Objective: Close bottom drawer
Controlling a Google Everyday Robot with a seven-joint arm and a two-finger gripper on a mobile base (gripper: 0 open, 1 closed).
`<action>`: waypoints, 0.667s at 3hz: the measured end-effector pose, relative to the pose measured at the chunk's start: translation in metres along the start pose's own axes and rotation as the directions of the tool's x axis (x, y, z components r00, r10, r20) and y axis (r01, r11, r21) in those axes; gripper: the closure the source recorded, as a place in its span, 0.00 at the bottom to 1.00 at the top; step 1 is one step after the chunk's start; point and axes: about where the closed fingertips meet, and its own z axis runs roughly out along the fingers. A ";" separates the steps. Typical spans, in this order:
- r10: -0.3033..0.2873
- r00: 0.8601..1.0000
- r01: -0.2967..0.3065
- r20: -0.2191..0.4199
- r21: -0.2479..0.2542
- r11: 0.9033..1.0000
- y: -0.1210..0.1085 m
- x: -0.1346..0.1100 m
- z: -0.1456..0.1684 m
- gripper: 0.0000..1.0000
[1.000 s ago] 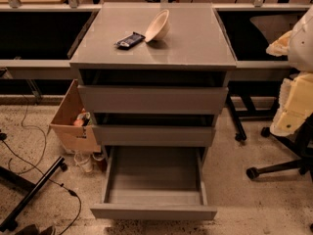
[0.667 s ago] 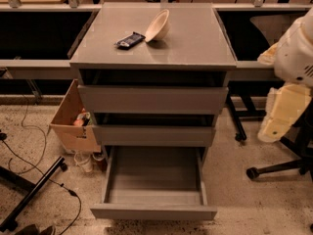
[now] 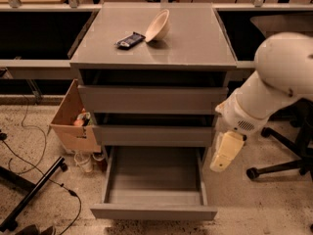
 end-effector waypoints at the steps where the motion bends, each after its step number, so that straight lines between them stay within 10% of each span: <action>1: 0.055 0.994 -0.044 0.098 -0.109 0.993 0.023 0.010 0.097 0.00; 2: 0.074 0.989 -0.063 0.131 -0.086 0.994 0.015 0.008 0.119 0.00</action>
Offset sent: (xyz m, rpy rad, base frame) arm -0.0077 0.0215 -0.0848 0.1144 0.0758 -0.0037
